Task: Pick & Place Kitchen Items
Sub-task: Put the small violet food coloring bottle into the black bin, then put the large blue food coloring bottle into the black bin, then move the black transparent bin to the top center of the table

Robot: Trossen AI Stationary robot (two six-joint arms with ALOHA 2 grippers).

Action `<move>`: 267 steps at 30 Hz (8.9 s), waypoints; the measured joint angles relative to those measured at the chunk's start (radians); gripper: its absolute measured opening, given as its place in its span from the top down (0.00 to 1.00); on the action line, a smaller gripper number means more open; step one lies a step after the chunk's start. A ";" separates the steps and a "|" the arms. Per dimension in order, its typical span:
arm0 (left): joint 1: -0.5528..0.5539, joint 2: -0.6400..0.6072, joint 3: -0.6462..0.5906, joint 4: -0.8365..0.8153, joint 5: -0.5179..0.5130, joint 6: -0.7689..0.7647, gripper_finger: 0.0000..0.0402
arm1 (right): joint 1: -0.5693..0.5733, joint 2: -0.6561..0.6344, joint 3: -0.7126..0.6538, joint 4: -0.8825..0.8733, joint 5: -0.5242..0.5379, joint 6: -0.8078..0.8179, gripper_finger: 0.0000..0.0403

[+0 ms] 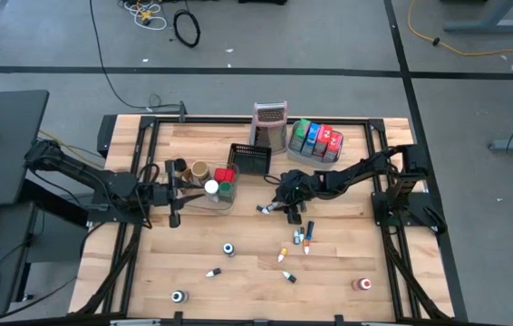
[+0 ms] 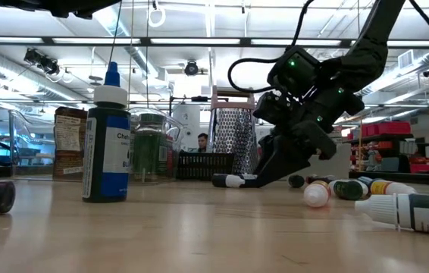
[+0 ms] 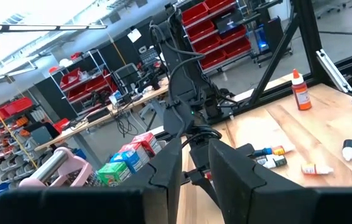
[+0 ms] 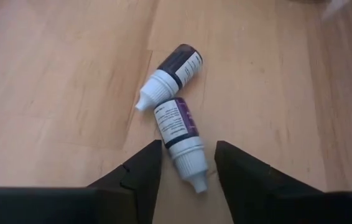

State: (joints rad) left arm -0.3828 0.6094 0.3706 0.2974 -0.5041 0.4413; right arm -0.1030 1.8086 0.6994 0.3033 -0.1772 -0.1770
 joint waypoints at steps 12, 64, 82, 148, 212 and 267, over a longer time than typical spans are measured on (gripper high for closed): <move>0.000 0.000 0.000 0.000 0.000 -0.015 0.78 | 0.000 -0.003 0.006 0.004 0.035 -0.023 0.78; 0.000 0.000 0.001 0.007 0.008 -0.003 0.78 | 0.070 -0.066 0.235 0.228 -0.215 0.012 0.45; 0.000 0.000 0.000 0.013 0.011 0.000 0.78 | 0.242 0.083 0.424 0.319 -0.188 0.066 0.33; 0.000 0.000 0.000 0.006 0.011 -0.086 0.78 | -0.105 -0.124 0.270 0.149 0.493 0.112 0.88; 0.000 0.000 0.001 0.008 0.011 -0.041 0.78 | 0.074 -0.475 0.216 -0.377 0.420 0.089 0.48; 0.000 0.000 0.001 0.015 0.011 -0.060 0.78 | -0.079 -0.010 0.148 -0.063 0.393 -0.029 0.76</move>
State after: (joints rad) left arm -0.3825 0.6094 0.3714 0.3122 -0.4934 0.3813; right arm -0.1818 1.7988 0.8474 0.2401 0.2155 -0.2061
